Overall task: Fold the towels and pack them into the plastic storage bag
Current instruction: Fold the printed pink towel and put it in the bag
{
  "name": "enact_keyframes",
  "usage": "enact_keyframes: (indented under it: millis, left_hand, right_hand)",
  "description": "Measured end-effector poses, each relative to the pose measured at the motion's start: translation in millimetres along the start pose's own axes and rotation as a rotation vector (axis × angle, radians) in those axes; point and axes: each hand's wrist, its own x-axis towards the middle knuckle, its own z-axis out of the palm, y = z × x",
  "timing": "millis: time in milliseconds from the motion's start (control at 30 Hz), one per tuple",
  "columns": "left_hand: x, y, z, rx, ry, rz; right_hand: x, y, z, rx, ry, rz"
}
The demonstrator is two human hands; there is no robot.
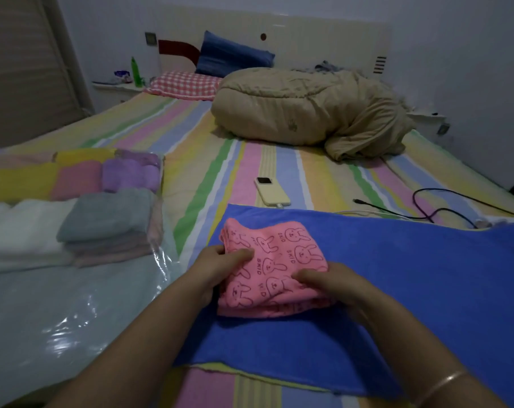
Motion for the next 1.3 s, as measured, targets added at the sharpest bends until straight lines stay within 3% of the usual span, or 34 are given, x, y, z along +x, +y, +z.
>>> enact_keyframes:
  millis: [100,233,333,433,500,600,700,800,900,933,1000,1133,1300]
  left_hand:
    - [-17.7,-6.7,-9.8,0.017,-0.060,0.081]
    - [-46.0,-14.1,-28.6,0.092,-0.112,0.184]
    - [-69.8,-22.8,-37.5,0.221,-0.033,0.352]
    - [-98.6,-24.0,-40.0,0.328,-0.063,0.442]
    - [-121.9,-17.4,-42.9,0.096,-0.209,0.291]
    - [-148.0,-6.1,-76.5,-0.357,-0.521,-0.004]
    - [-161.3,-14.9,-128.8,-0.515,-0.663,0.000]
    - [-170.5,-38.6,-165.6,-0.226,-0.371,0.253]
    - [-174.1,-71.1,-218.8,0.626,0.239,0.825]
    - [-174.3,-79.4,-237.4,0.889,0.370,0.918]
    - [-173.4,-93.1,-271.1,1.180,0.486,0.908]
    - [-170.9,-104.2,-318.0,1.312,0.649,0.875]
    - [-171.2,-103.2,-335.8,1.209,0.615,0.907]
  right_hand:
    - [-15.8,6.1,7.2,0.172,-0.116,0.047]
    - [-46.7,24.2,19.9,0.104,-0.161,-0.059]
    - [-77.9,19.9,40.1,-0.177,-0.078,-0.316]
    - [-109.0,7.2,81.4,-0.640,0.055,-0.548]
    - [-126.2,2.4,112.9,-0.718,0.131,-0.662]
    - [-148.2,-7.0,151.6,-0.568,0.165,-0.650]
    - [-155.4,-12.2,177.8,-0.620,0.268,-0.654]
    - [-156.0,-15.0,200.1,-0.632,0.264,-0.683]
    - [-162.4,-17.4,215.7,-0.429,0.182,-0.683]
    - [-163.7,-17.5,219.1,-0.372,0.172,-0.696]
    - [-167.0,-18.7,225.4,-0.284,0.151,-0.746]
    - [-181.9,-29.1,233.4,-0.199,-0.015,-0.908]
    - [-187.7,-38.5,256.9,-0.428,-0.125,-0.994]
